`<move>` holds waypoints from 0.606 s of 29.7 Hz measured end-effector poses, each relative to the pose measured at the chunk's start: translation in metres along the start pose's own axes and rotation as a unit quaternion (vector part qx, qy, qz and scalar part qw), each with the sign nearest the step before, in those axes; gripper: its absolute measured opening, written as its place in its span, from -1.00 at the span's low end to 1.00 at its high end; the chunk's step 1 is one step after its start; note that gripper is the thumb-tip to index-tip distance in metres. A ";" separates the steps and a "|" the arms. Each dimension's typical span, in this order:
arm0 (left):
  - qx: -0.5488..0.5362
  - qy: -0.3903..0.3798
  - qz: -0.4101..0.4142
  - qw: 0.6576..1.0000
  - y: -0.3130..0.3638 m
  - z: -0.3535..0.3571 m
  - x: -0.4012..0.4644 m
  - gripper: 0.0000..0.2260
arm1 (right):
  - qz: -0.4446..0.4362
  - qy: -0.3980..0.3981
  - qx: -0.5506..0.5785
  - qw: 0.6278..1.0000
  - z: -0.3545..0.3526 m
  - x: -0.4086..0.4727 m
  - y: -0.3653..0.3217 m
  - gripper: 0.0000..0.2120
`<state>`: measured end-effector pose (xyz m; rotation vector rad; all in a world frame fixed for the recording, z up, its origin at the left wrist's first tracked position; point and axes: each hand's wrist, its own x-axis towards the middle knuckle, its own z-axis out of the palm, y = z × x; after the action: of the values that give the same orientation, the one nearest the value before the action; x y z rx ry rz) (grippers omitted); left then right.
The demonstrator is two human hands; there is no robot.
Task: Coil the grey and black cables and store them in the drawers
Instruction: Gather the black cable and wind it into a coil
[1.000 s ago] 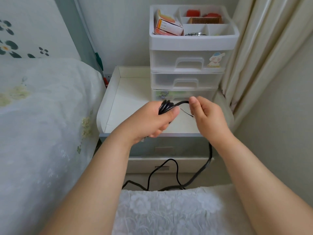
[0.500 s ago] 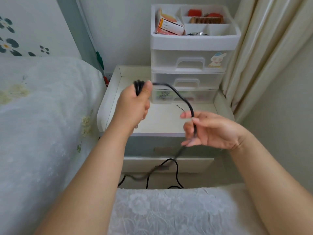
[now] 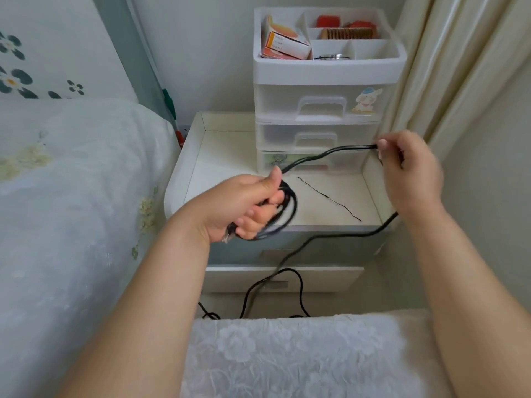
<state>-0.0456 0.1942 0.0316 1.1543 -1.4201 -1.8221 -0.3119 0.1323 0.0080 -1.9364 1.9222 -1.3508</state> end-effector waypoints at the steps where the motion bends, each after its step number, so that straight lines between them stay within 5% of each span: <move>1: -0.027 -0.057 0.002 0.998 0.000 0.003 -0.001 -0.60 | -0.040 -0.003 -0.067 0.997 0.004 0.001 0.005 -0.82; 5: -0.185 -0.153 0.015 0.971 0.006 0.006 -0.004 -0.49 | -0.160 -0.044 -0.193 0.967 0.036 -0.013 0.006 -0.88; 12: -0.200 -0.136 0.017 0.970 0.009 0.012 -0.003 -0.44 | -0.158 -0.071 0.116 0.978 0.048 -0.072 -0.054 -0.65; 15: -0.181 -0.127 0.019 0.975 0.010 0.012 -0.003 -0.48 | -0.161 -0.012 0.138 0.977 0.042 -0.073 -0.065 -0.84; 18: -0.158 -0.115 0.032 0.980 0.010 0.009 -0.006 -0.54 | -0.136 -0.011 0.082 0.987 0.034 -0.060 -0.063 -0.67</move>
<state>-0.0511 0.2003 0.0435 0.7498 -1.2111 -2.0958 -0.2314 0.1785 -0.0031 -2.1775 1.5246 -1.4923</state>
